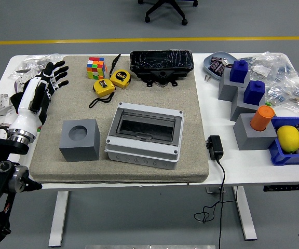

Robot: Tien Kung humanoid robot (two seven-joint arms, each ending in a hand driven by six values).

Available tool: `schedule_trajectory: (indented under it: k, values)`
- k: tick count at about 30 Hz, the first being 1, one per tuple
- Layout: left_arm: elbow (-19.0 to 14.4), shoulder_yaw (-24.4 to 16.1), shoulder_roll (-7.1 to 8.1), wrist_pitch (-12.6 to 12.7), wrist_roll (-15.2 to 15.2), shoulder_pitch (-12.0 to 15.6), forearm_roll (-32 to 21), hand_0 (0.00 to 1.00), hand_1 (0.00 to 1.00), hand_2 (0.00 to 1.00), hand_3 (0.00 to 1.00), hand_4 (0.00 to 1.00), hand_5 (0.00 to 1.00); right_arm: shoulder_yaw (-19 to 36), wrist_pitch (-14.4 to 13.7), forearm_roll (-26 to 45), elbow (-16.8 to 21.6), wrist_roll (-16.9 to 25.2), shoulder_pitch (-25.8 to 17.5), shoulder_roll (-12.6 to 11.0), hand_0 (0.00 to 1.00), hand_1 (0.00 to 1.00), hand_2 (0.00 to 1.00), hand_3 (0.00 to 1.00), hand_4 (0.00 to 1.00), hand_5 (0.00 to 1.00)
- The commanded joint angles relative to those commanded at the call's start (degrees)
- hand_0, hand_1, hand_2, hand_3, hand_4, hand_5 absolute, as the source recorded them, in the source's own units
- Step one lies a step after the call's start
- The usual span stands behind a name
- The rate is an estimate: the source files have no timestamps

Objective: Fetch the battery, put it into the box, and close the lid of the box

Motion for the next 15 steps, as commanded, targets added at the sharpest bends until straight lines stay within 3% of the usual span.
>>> schedule_trajectory:
  k: [15]
  values:
    - [-1.4, 0.7, -0.23, 0.6, -0.1, 0.7, 2.5, 0.719, 0.827, 0.815, 0.809, 0.998, 0.998, -0.3, 0.0, 0.0, 0.0, 0.0, -0.1, 0.0, 0.88, 0.841, 0.784, 0.826, 0.998, 0.998]
